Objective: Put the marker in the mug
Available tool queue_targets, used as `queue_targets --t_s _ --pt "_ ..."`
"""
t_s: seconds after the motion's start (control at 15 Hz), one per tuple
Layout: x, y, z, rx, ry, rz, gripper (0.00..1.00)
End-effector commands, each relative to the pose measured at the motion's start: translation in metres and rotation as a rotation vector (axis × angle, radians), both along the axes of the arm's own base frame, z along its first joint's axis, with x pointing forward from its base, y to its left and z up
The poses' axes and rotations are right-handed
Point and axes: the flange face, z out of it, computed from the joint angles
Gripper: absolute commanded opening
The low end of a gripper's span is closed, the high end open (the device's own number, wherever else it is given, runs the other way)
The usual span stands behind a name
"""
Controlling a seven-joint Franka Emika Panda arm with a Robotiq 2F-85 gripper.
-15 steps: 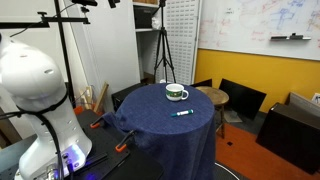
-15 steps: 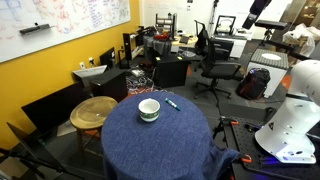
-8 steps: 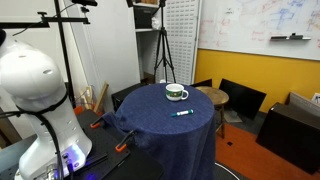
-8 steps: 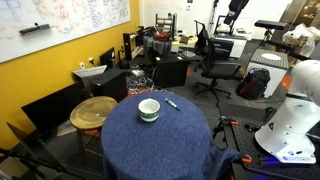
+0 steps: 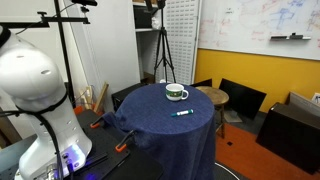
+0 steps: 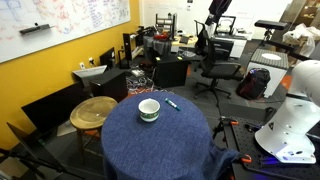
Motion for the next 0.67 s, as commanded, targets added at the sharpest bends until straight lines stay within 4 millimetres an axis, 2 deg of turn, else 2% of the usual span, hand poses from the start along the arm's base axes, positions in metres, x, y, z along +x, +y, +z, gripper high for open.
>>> queue_targets --t_s 0.0,0.33,0.6 --pt "0.012 -0.027 -0.017 -0.010 -0.023 0.000 1.00" --pt "0.022 -0.060 -0.054 -0.003 -0.031 -0.010 1.00" --pt "0.026 -0.079 -0.086 0.013 -0.017 -0.029 1.00"
